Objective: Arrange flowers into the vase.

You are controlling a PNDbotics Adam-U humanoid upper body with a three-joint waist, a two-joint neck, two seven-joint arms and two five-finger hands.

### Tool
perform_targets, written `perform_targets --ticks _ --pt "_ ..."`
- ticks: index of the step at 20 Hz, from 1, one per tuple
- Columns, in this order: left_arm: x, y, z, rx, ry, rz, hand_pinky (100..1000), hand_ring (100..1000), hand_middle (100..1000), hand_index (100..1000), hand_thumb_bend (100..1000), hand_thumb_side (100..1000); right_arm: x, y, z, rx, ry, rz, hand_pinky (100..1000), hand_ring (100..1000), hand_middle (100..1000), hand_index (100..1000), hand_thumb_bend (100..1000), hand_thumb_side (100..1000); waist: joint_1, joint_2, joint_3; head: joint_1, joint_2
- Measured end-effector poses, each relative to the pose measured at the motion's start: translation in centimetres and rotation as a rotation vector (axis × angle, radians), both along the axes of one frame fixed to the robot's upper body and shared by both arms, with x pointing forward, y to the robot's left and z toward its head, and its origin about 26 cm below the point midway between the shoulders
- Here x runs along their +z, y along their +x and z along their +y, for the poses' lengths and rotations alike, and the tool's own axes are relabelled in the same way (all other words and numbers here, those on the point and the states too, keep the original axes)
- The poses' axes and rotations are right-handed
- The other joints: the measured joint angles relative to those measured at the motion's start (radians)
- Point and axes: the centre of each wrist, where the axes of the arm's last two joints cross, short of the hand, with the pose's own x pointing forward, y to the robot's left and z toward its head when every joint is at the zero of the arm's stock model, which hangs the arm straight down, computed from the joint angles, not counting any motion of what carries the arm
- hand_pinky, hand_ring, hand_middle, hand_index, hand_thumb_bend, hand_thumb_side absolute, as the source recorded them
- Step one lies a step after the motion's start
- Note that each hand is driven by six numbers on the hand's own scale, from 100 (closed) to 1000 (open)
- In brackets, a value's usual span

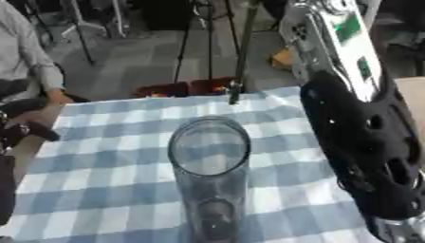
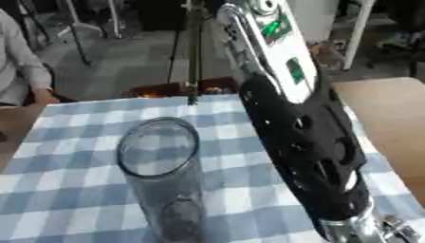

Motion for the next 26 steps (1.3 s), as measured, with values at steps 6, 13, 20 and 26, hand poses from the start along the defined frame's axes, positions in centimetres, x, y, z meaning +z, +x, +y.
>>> perform_targets --ticks 6,13,20,26 --pt "0.0 0.0 -0.1 -0.005 0.003 0.000 481 730 777 860 100 1000 -0.2 -0.1 0.5 0.006 0.012 0.038 211 324 100 100 100 217 -0.004 -0.008 0.001 0.002 0.000" --pt "0.0 0.0 -0.2 -0.006 0.002 0.001 481 729 777 860 100 1000 -0.7 -0.1 1.1 0.011 0.010 0.067 213 327 100 100 100 214 -0.010 -0.020 0.004 0.002 0.000" --pt "0.0 0.0 -0.3 -0.008 -0.004 0.002 481 729 776 859 100 1000 -1.5 0.2 1.3 0.020 0.007 0.088 213 327 100 100 100 240 -0.010 -0.023 0.006 0.001 0.000" --pt "0.0 0.0 -0.3 -0.008 -0.004 0.003 480 729 776 859 100 1000 -2.4 0.6 0.7 0.017 -0.008 0.104 214 329 100 100 100 205 -0.014 -0.023 0.006 0.002 -0.001"
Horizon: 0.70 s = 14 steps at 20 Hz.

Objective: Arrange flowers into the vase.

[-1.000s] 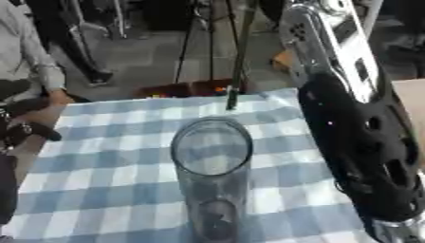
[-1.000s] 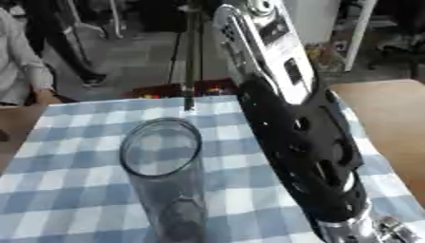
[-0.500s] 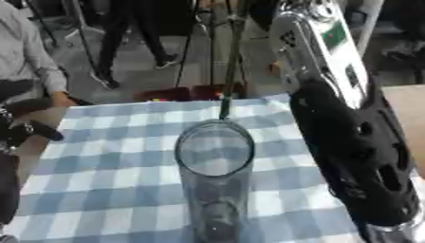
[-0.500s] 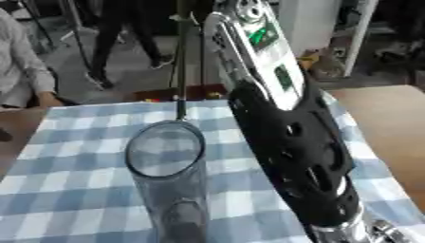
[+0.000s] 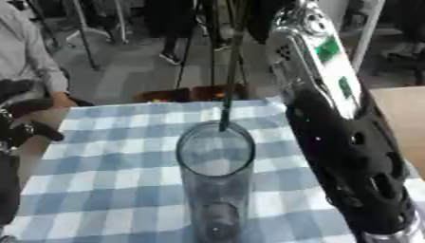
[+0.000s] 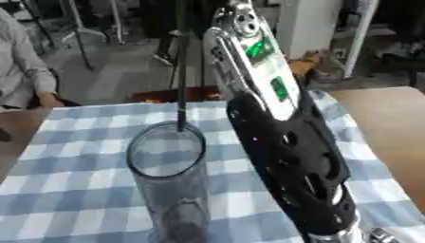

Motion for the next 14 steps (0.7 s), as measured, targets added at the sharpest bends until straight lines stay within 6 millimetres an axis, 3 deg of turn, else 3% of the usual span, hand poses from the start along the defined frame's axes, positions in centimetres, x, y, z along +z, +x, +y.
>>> perform_targets --ticks 14 --pt "0.0 0.0 0.0 0.000 0.000 0.001 480 729 776 859 100 1000 -1.2 0.5 -0.7 0.004 -0.020 0.033 215 329 100 100 100 205 -0.001 0.000 0.002 0.002 -0.004"
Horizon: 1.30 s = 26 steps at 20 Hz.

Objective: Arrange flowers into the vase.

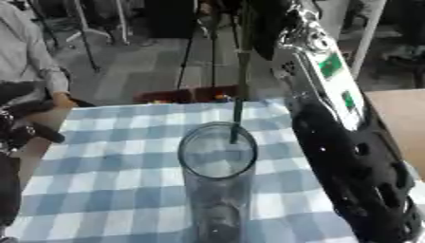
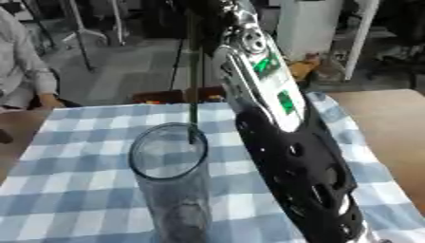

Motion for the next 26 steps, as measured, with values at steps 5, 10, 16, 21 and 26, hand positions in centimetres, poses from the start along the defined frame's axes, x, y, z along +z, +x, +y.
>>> perform_targets --ticks 5,10,16,21,26 --pt "0.0 0.0 0.0 0.000 0.001 0.001 481 729 776 859 100 1000 0.5 -0.1 0.2 0.007 0.004 -0.010 216 330 100 100 100 218 -0.001 0.000 0.004 0.000 0.000" --pt "0.0 0.0 0.0 -0.001 0.003 0.003 481 729 775 858 100 1000 2.0 -0.2 0.5 -0.002 0.013 -0.046 219 333 100 100 100 212 -0.011 -0.010 0.008 -0.001 0.000" --pt "0.0 0.0 0.0 -0.002 0.007 0.008 481 728 775 858 100 1000 3.2 0.5 0.8 -0.023 0.018 -0.055 218 330 100 100 100 218 -0.019 -0.024 0.010 -0.002 -0.008" --pt "-0.2 0.0 0.1 0.001 0.009 0.015 482 729 774 858 100 1000 3.6 0.9 0.9 -0.042 0.039 -0.033 219 328 100 100 100 214 -0.025 -0.036 0.010 -0.002 -0.008" --pt "-0.3 -0.1 0.1 0.008 0.011 0.023 482 730 774 858 100 1000 3.9 0.9 0.9 -0.065 0.064 -0.016 217 326 100 100 100 213 -0.031 -0.048 0.003 0.001 -0.008"
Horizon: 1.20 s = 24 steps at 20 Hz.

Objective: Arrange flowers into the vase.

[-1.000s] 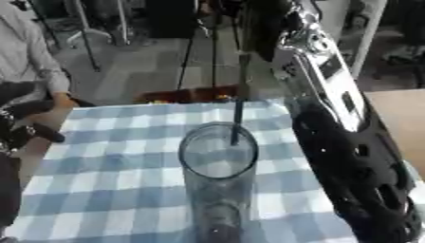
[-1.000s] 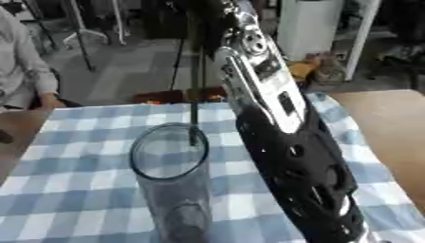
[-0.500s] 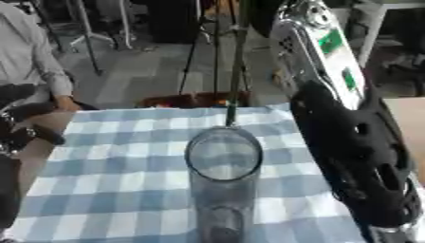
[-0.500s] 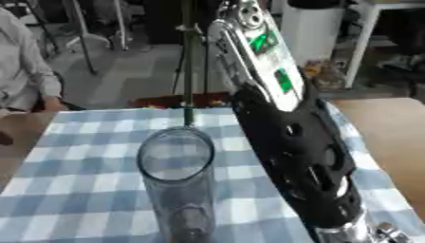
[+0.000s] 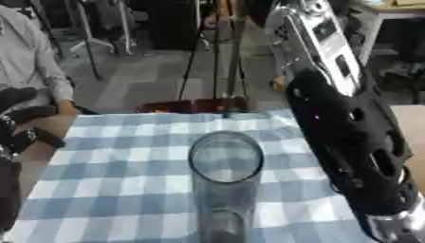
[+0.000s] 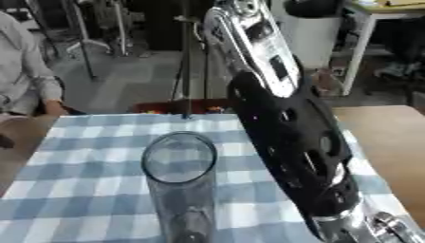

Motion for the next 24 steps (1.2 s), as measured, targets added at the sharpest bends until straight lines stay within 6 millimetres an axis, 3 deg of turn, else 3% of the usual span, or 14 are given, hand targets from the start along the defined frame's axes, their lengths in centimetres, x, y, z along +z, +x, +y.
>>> perform_targets --ticks 10,24 --pt "-0.3 -0.1 0.1 0.023 -0.004 0.031 483 730 774 857 100 1000 -0.3 -0.1 0.0 -0.042 0.022 0.067 215 327 100 100 100 181 -0.006 -0.037 -0.018 0.016 0.010" --pt "-0.5 -0.1 0.2 0.039 -0.005 0.045 485 729 772 856 100 1000 -1.5 -1.1 0.4 -0.004 0.041 0.121 211 321 100 100 100 150 -0.012 -0.061 -0.029 0.021 0.018"
